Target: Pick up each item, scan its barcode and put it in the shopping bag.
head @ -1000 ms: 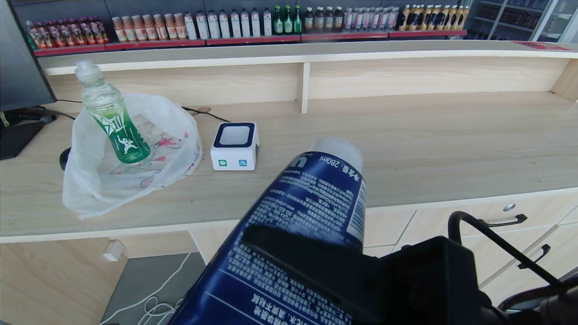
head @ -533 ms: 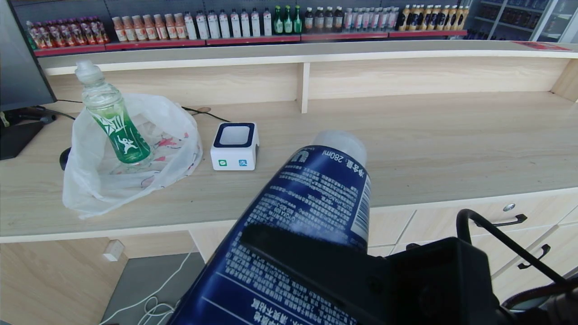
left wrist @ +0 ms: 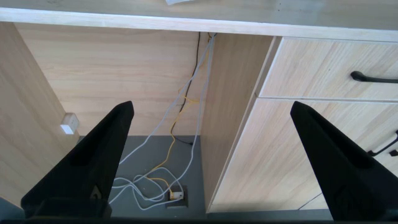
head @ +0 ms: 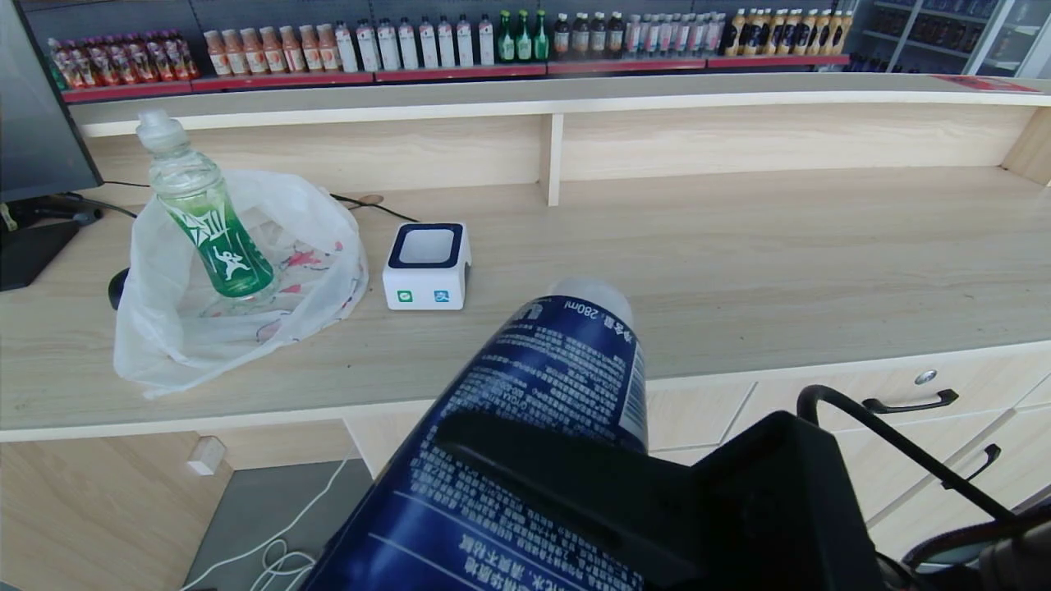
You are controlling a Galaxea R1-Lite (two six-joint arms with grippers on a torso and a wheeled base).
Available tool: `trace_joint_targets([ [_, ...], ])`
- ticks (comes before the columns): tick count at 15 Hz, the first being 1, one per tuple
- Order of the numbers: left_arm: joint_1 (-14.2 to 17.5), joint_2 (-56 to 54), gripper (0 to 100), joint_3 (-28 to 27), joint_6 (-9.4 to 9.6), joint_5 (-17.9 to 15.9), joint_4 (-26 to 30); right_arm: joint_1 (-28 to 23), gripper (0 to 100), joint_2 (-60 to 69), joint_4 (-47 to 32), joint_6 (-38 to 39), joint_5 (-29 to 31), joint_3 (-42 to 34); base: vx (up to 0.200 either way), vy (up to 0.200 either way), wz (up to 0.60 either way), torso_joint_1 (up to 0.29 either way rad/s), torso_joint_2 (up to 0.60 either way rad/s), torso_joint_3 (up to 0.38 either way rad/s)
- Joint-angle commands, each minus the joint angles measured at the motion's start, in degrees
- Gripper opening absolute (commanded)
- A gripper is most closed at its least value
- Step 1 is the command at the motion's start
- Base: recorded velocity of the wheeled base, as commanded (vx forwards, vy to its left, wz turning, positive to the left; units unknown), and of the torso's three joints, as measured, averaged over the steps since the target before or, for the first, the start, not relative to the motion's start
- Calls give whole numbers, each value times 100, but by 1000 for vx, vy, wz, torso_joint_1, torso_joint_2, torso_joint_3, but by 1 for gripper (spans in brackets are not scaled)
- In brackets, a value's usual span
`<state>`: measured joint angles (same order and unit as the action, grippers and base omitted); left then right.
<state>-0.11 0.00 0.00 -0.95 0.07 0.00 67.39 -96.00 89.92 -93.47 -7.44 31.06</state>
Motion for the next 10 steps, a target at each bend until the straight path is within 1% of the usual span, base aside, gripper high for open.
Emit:
trace_joint_targets([
  [1,2,9,100,0,-2,1,0,-7,0,-191,8,487,23,-30,0,0,0,0,0,0],
  [5,2,9,100,0,-2,1,0,-7,0,-209,8,1709,41,-285,0,0,0,0,0,0],
  [6,2,9,100,0,-2,1,0,-15,0,-217,8,2122,120,-329,0,0,0,0,0,0],
  [7,2,0,100,0,-2,1,0,-15,0,-244,8,2772,313,-364,0,0,0,0,0,0],
  [8,2,9,100,0,-2,1,0,-15,0,-156,8,3264,515,-425,0,0,0,0,0,0],
  [9,2,0,100,0,-2,1,0,-15,0,-77,8,3431,594,-434,0,0,0,0,0,0],
  [10,2,0,100,0,-2,1,0,-103,0,82,8,3924,708,-461,0,0,0,0,0,0],
])
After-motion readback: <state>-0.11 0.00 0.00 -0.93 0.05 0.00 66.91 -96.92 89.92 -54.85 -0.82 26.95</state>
